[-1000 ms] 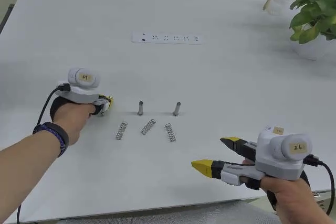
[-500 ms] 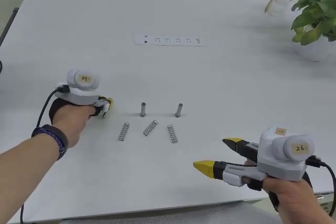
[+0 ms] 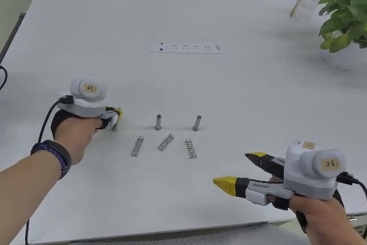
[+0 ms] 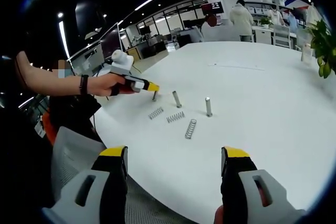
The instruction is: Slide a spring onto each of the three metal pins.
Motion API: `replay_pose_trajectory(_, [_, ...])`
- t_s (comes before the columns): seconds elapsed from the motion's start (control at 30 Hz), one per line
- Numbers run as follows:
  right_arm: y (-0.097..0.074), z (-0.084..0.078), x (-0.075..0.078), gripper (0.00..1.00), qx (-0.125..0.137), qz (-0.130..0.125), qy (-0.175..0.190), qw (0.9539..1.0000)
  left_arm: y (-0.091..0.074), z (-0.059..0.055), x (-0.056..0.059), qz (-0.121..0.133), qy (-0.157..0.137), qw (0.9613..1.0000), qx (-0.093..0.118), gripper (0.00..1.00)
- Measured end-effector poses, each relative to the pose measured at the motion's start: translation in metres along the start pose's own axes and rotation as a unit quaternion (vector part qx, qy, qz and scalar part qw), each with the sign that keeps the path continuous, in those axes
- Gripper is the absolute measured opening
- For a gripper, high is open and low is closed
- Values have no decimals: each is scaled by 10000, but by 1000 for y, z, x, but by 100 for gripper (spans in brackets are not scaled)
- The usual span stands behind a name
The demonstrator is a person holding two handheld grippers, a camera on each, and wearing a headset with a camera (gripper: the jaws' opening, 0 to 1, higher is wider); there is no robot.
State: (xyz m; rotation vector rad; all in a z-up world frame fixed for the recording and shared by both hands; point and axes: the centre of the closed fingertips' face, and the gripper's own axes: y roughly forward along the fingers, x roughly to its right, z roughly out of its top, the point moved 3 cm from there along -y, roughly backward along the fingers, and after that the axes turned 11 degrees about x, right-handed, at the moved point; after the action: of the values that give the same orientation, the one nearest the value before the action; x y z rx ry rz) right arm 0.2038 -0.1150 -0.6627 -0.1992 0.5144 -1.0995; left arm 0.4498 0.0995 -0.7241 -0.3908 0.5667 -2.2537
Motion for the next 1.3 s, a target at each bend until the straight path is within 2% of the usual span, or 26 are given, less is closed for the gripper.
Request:
replay_pose_trajectory(0.6, [0, 2, -3, 71, 18, 33, -39, 10000, -8, 2, 0, 19, 71, 10000, 47, 0])
replay_pose_trajectory(1.03, [0, 0, -3, 71, 40, 37, -6, 10000, -13, -2, 8, -25, 290, 9996, 25, 0])
replay_pose_trajectory(1.17, [-1, -1, -3, 71, 49, 33, -5, 10000, -14, -3, 10, -50, 466, 9989, 8, 0])
replay_pose_trajectory(1.3, [-2, -1, -3, 71, 58, 28, 0, 10000, -15, -3, 10, -49, 478, 9988, 7, 0])
